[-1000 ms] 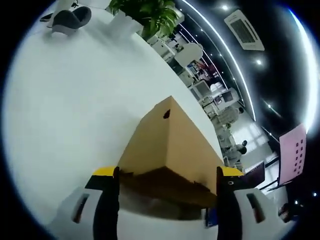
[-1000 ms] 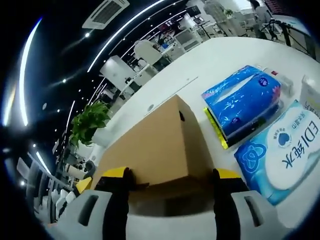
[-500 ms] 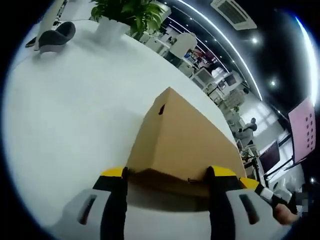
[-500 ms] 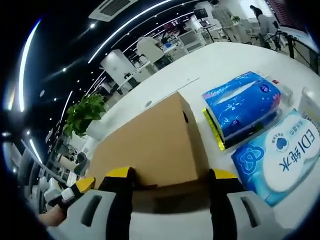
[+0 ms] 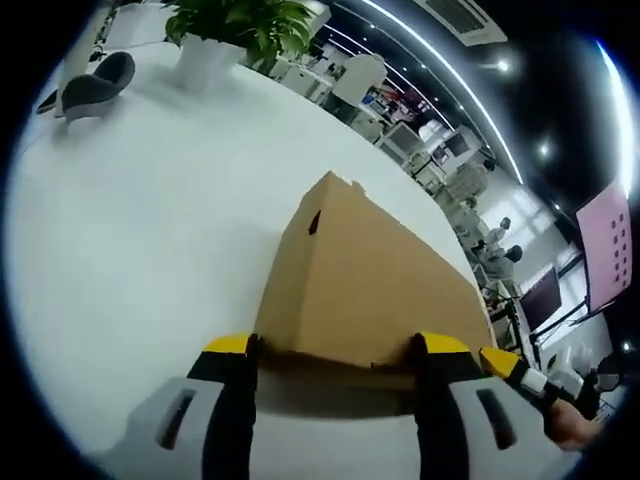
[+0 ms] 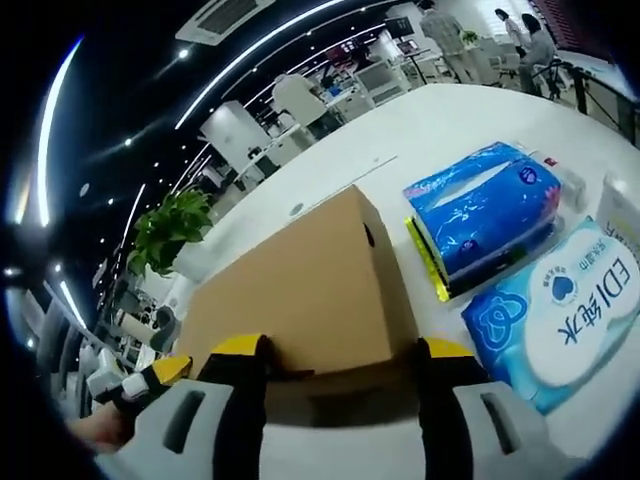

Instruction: Operate the shoe box by opening the lid, removing the specified soft item, and placing it in the target area until the item is outside and the box remains undamaged.

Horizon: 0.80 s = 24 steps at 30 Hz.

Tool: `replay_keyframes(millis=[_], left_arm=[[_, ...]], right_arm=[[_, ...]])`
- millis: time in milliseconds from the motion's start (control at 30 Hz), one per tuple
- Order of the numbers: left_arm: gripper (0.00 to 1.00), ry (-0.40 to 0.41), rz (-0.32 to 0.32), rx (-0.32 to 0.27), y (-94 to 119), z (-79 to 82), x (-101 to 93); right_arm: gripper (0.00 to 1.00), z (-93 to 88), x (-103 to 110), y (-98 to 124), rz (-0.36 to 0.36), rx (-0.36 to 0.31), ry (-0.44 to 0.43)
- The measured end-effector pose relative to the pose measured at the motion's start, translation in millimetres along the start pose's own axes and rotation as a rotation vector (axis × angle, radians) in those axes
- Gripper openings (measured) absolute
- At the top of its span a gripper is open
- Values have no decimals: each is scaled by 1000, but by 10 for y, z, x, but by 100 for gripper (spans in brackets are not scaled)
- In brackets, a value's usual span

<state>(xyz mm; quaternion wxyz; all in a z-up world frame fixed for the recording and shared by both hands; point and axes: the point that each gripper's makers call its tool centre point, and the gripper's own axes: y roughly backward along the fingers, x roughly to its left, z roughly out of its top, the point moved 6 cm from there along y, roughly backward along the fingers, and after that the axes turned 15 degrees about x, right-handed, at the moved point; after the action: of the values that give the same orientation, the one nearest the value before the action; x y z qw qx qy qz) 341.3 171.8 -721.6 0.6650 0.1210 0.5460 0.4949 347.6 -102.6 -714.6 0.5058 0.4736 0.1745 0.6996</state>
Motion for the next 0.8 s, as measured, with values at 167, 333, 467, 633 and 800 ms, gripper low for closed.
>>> replay_keyframes(millis=[167, 333, 467, 633, 800], left_arm=[[70, -82, -29, -17, 85, 32, -55], [86, -316, -8, 9, 155, 0, -136], [92, -470, 43, -4, 203, 29, -162], [86, -670, 113, -30, 228, 73, -207], [82, -684, 148, -7, 159, 29, -132]], right_arm=[[57, 93, 62, 99, -37, 11, 235], [65, 187, 84, 202, -28, -37, 422], [75, 179, 92, 231, -3, -40, 460], [75, 136, 83, 203, -69, -1, 666], [70, 105, 144, 146, -70, 24, 719]])
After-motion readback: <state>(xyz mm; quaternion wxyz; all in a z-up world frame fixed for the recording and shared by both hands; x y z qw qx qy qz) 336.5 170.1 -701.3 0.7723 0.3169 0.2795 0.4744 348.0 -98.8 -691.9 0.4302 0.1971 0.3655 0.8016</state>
